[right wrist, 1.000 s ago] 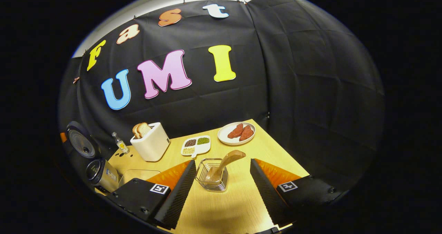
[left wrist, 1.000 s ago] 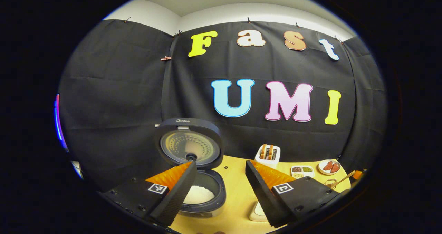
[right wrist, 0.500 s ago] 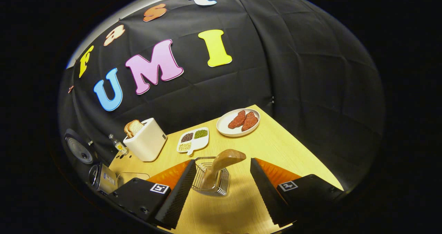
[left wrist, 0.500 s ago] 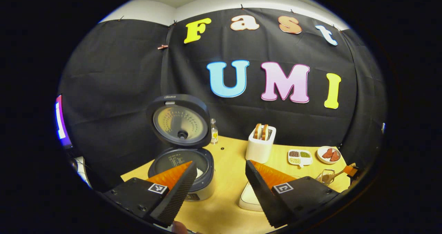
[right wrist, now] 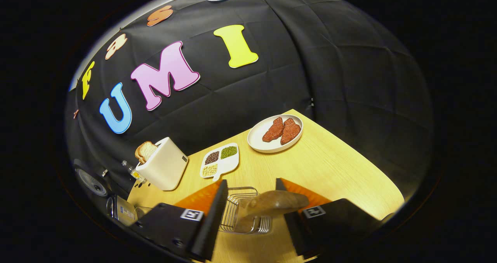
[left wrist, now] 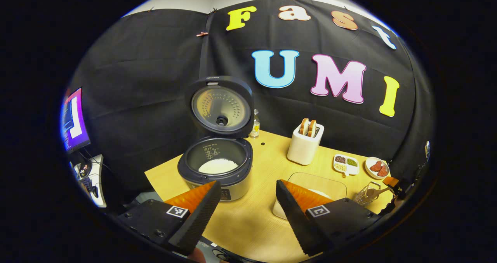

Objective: Close the left gripper, press the button to open the rice cooker; take a wooden spoon from the chopstick holder with the right hand, scoop a spoonful of rice and pour it into the rice cooker, then put the wooden spoon back into the chopstick holder.

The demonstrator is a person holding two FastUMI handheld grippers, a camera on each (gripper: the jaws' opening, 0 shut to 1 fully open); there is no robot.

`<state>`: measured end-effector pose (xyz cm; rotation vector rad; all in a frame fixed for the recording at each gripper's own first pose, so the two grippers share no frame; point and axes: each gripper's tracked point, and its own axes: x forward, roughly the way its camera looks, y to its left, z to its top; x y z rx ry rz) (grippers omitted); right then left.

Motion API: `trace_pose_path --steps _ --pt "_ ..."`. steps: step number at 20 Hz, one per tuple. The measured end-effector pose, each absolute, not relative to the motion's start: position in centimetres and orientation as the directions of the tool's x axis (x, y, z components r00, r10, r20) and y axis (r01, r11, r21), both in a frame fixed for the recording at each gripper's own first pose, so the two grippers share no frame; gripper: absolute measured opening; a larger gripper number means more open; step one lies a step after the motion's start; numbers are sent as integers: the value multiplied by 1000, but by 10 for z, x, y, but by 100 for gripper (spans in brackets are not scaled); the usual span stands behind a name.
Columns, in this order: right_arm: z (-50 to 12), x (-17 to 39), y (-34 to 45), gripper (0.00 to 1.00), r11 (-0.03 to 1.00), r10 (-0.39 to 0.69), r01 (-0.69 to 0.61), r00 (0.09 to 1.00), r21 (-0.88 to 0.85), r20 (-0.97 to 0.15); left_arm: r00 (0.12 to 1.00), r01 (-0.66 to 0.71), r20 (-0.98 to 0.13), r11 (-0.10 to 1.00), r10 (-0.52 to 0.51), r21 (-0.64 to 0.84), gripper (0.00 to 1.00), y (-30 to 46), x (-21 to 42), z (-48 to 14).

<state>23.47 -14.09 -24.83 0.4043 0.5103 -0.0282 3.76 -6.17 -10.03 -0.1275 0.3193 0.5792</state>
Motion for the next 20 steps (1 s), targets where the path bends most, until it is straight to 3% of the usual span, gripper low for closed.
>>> trace_pose_path --steps 2,3,4,6,7,13,20 --pt "-248 237 -140 48 920 70 127 877 370 -476 809 -522 -330 853 486 -24 95 -72 42 -100" --pt "-250 238 -140 57 918 68 134 874 374 -481 815 -508 -329 861 478 -7 96 -73 44 -101" --pt "-251 236 -140 48 912 68 143 871 384 -486 820 -496 -324 868 472 10 95 -75 47 -100" --pt "-249 237 -143 21 910 63 150 871 387 -486 830 -477 -321 879 457 19 95 -80 53 -99" --pt "-248 239 -143 29 907 67 149 872 393 -485 832 -469 -326 883 448 16 95 -84 55 -101" --pt "-241 239 -132 19 893 84 154 865 423 -494 855 -413 -335 910 396 21 95 -100 63 -106" --pt "-174 247 -132 19 906 93 76 924 417 -372 870 -378 -333 925 364 24 95 -98 64 -107"
